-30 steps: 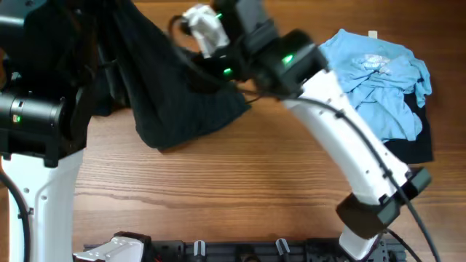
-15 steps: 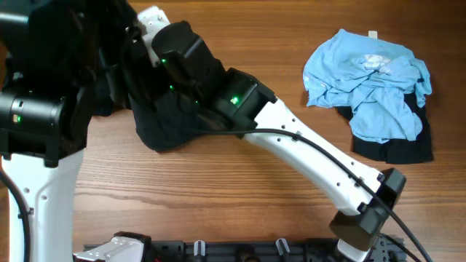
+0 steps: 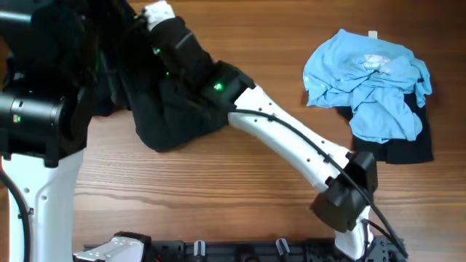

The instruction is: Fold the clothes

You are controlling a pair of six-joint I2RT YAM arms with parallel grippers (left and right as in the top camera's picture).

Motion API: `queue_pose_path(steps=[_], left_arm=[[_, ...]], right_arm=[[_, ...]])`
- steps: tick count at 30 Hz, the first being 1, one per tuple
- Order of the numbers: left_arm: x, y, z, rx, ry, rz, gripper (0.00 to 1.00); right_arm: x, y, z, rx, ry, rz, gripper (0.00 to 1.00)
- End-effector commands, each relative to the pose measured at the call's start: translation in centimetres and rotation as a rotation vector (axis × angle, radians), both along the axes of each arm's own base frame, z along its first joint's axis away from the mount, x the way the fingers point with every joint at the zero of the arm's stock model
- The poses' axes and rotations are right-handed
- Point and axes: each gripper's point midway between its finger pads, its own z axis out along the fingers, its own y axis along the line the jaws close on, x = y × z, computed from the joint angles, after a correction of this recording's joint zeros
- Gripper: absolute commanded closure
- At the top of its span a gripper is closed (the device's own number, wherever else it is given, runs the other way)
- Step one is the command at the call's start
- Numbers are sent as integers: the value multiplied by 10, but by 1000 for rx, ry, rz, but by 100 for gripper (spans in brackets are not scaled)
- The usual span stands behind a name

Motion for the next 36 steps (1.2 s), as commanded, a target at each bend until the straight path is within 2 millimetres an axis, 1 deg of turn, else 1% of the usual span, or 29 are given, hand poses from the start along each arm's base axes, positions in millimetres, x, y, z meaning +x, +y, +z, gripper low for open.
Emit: queue_pose_path(steps=[1, 3, 5, 8, 11, 14, 18, 22, 26, 30, 36], left_arm=[[-5, 1, 13, -3, -40, -3, 96], [-5, 1, 16, -6, -53, -4, 96], [-7, 1, 18, -7, -58, -4, 96], [-11, 2, 21, -8, -66, -4, 96], [-15, 4, 25, -5, -75, 4, 96], [-19, 6, 28, -6, -84, 11, 96], [-19, 6, 29, -8, -92, 12, 96], [-19, 7, 34, -11, -110, 19, 96], [-19, 8, 34, -12, -113, 20, 96], [-20, 11, 40, -15, -137, 39, 96], [-20, 12, 41, 0, -138, 45, 96]], right_arm=[[17, -9, -40, -40, 80, -47, 67], [18, -9, -54, -66, 103, -49, 67], [19, -8, -62, -77, 112, -49, 67], [21, -8, -79, -102, 134, -52, 67], [24, -12, -93, -131, 156, -59, 67], [31, -22, -99, -147, 167, -72, 67], [38, -32, -104, -147, 196, -63, 68], [41, -39, -120, -168, 237, -3, 68], [45, -46, -133, -193, 261, -2, 71], [45, -53, -146, -242, 274, 10, 73], [51, -62, -148, -291, 237, 40, 72]])
